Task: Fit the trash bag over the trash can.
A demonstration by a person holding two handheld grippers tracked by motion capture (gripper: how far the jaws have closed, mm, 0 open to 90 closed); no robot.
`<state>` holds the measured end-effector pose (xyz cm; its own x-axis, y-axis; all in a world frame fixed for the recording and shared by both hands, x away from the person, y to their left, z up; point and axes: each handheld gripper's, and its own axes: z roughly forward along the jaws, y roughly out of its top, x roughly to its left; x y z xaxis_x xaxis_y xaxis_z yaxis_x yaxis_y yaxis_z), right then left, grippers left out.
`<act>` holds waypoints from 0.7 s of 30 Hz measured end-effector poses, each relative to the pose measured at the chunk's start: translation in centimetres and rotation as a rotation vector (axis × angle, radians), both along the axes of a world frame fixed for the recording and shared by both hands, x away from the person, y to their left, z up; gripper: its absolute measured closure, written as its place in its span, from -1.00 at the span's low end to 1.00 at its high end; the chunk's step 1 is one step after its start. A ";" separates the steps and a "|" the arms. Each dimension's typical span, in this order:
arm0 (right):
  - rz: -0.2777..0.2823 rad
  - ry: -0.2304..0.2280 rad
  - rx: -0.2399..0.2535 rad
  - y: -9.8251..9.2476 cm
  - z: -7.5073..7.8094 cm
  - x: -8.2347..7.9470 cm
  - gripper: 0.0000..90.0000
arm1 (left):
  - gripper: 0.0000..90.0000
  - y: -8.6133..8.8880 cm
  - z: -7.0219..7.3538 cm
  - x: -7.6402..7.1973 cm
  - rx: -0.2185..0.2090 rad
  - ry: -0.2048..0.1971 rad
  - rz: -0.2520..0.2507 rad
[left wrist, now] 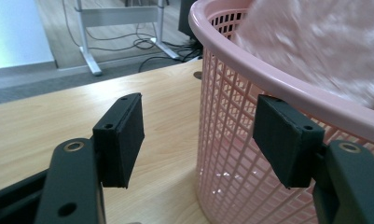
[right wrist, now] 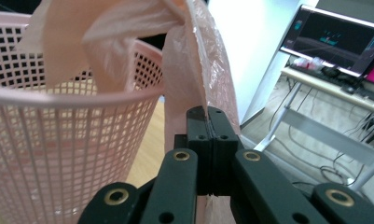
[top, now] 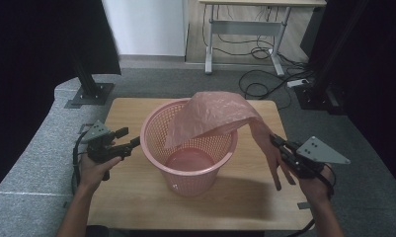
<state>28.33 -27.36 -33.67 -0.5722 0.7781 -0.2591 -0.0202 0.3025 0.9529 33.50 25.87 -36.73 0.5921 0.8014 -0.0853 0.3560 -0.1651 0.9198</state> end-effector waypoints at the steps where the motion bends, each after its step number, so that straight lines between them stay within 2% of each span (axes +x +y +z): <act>1: 0.005 -0.013 0.002 -0.4 0.7 -0.1 0.98 | -0.25 -0.1 0.1 -0.1 0.014 -0.005 0.002; 2: 0.005 -0.013 0.002 -0.4 0.7 -0.1 0.98 | -0.26 -0.1 0.1 -0.1 0.014 -0.005 0.002; 3: -0.002 -0.025 0.011 -0.9 1.6 -0.1 0.98 | -0.26 0.0 0.1 -0.1 0.017 -0.005 0.002; 6: 0.000 -0.029 0.015 -1.1 2.3 -0.1 0.98 | -0.26 0.1 0.2 -0.2 0.014 -0.004 0.005; 9: 0.010 -0.039 -0.002 -0.6 3.2 0.0 0.97 | -0.26 0.6 0.5 -0.4 -0.005 -0.008 0.013; 11: 0.027 -0.042 -0.017 0.4 3.6 0.4 0.97 | -0.26 1.0 0.8 -0.6 -0.017 -0.015 0.024; 12: 0.046 -0.036 -0.025 1.7 3.8 1.0 0.96 | -0.26 1.1 0.9 -0.7 -0.025 -0.016 0.023; 13: 0.046 -0.036 -0.025 1.7 3.8 1.0 0.96 | -0.26 1.2 1.1 -0.8 -0.029 -0.019 0.023; 15: 0.068 -0.018 -0.034 4.0 3.9 2.1 0.90 | -0.26 1.2 1.3 -0.9 -0.034 -0.023 0.021; 16: 0.068 -0.018 -0.034 4.0 3.9 2.1 0.90 | -0.26 1.2 1.3 -1.0 -0.043 -0.022 0.014; 17: 0.098 -0.003 -0.031 5.7 3.7 2.9 0.89 | -0.26 1.0 1.5 -1.1 -0.050 -0.023 0.003; 18: 0.098 -0.003 -0.031 5.7 3.7 2.9 0.89 | -0.26 1.0 1.5 -1.1 -0.050 -0.023 0.003; 19: 0.125 0.003 -0.031 7.0 3.6 3.3 0.89 | -0.26 0.9 1.6 -1.2 -0.049 -0.024 -0.001; 21: 0.143 0.011 -0.031 7.7 3.5 3.5 0.89 | -0.26 0.5 1.8 -1.3 -0.047 -0.032 -0.012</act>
